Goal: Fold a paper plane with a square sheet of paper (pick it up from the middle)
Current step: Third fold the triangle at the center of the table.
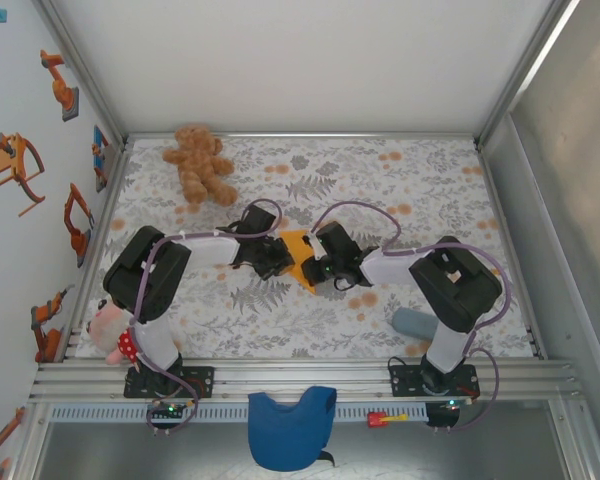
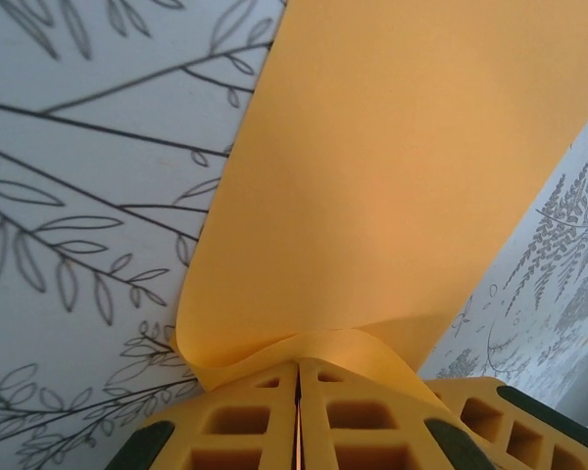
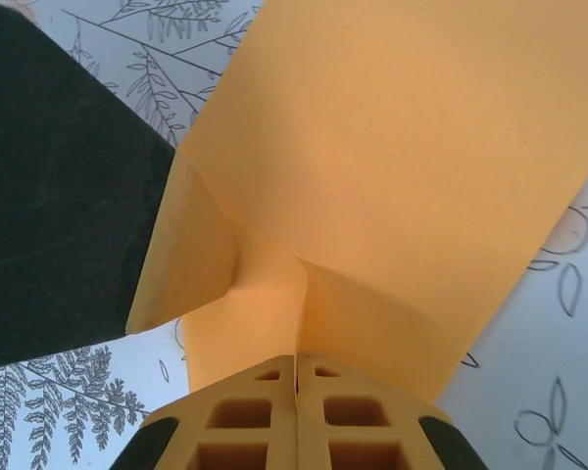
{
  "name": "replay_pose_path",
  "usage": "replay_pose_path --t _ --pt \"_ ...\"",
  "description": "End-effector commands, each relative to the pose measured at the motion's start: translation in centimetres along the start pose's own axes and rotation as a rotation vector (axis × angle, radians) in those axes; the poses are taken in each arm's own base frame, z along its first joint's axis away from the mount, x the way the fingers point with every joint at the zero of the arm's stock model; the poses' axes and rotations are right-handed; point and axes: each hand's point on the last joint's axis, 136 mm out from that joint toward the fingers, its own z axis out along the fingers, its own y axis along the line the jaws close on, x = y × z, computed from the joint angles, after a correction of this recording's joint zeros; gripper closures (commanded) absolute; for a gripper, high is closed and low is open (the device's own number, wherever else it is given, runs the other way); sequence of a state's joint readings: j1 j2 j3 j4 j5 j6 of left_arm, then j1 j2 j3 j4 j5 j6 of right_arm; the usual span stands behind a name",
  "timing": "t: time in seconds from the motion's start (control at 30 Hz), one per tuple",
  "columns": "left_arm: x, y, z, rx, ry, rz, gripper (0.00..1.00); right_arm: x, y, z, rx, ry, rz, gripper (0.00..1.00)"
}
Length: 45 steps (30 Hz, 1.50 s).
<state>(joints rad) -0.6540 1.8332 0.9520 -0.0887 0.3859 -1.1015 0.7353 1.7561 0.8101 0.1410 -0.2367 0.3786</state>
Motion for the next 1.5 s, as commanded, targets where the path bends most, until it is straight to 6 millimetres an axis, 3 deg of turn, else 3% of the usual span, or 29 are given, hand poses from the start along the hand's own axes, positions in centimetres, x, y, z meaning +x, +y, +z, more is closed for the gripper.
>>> replay_pose_path --t 0.0,0.13,0.27,0.43,0.63,0.9,1.13,1.47 --pt "0.6 4.2 0.9 -0.161 0.023 -0.030 0.91 -1.4 -0.9 -2.2 0.069 -0.030 0.066 0.82" --pt "0.6 4.2 1.0 -0.165 0.027 -0.030 0.91 -2.2 -1.9 -4.2 0.122 -0.059 0.118 0.64" --pt "0.6 4.2 1.2 -0.163 0.030 -0.031 0.91 -2.7 -1.9 -5.3 0.092 -0.057 0.170 0.62" --pt "0.5 3.9 1.2 -0.155 0.027 -0.025 0.91 -2.3 1.2 -5.2 -0.086 -0.002 0.166 0.79" --pt "0.5 3.6 1.2 -0.146 0.031 -0.019 0.92 -1.1 2.8 -4.1 -0.202 0.061 0.183 0.93" --pt "0.5 3.5 1.2 -0.144 0.036 -0.020 0.92 -0.6 4.1 -2.3 -0.275 0.120 0.184 0.97" --pt "0.5 3.5 1.2 -0.145 0.040 -0.017 0.92 0.0 4.1 -0.9 -0.260 0.163 0.188 0.98" --pt "0.6 3.5 1.2 -0.146 0.045 -0.014 0.92 1.3 2.3 0.4 -0.177 0.207 0.212 0.99"
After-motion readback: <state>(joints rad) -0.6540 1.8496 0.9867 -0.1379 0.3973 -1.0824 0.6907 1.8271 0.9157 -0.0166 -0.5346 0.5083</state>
